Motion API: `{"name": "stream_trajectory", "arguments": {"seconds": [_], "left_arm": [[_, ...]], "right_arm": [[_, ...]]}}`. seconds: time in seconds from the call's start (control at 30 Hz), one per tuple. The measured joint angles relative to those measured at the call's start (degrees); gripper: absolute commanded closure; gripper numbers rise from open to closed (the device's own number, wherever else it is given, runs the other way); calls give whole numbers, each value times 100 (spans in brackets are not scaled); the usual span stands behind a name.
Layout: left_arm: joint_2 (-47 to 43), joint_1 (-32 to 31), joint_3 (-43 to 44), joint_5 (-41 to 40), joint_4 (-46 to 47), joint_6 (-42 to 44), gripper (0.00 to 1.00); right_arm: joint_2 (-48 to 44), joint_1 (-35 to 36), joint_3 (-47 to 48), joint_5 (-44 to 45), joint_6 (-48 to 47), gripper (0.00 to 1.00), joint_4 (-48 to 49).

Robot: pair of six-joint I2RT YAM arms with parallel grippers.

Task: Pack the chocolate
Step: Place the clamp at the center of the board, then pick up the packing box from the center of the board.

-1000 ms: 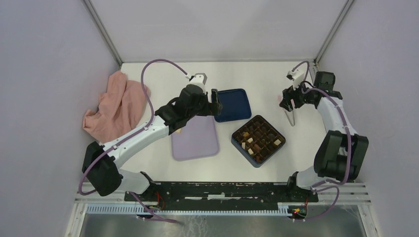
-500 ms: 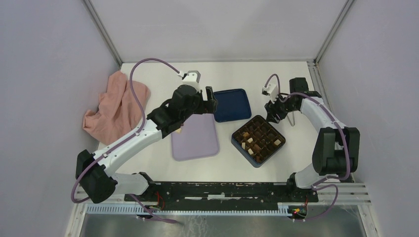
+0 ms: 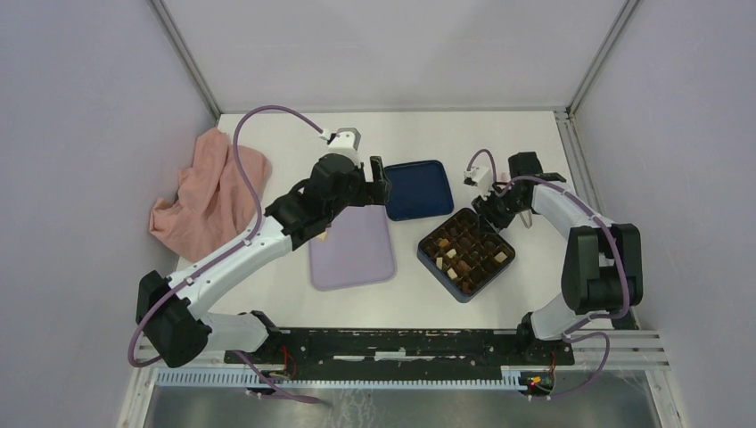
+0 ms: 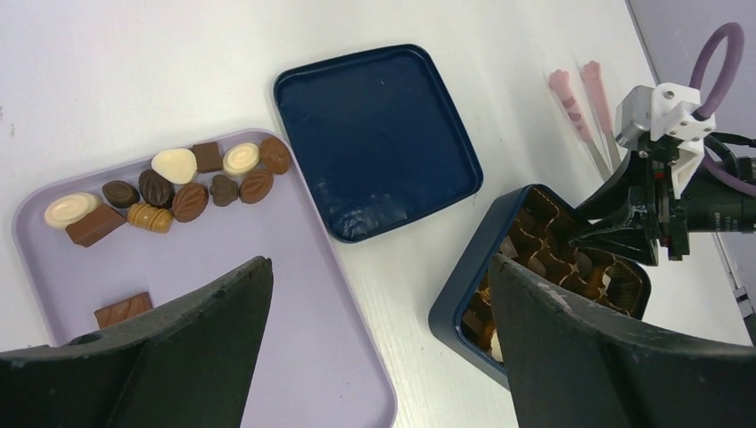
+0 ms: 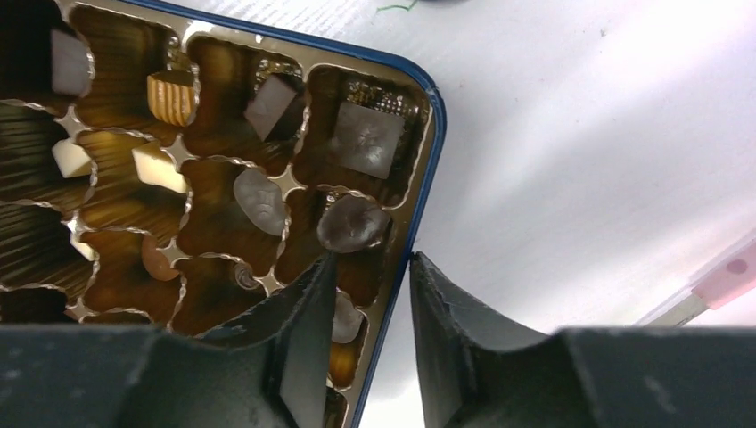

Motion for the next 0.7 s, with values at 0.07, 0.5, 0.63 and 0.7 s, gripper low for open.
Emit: {"name": "stream_trajectory", "arguments": {"seconds": [0.07, 0.5, 0.63, 0.7], "left_arm": [[-7, 0, 0, -4, 0, 0, 5], [-83, 0, 0, -17, -22, 0, 5], [-116, 0, 0, -24, -50, 0, 5], [-125, 0, 0, -39, -50, 2, 6]], "right_arm": [[35, 17, -20, 96, 79, 70, 52], [4, 271, -20, 452, 446, 100, 343], [-243, 332, 118, 509, 455, 100, 289], [-428, 376, 254, 564, 402, 100, 284]]}}
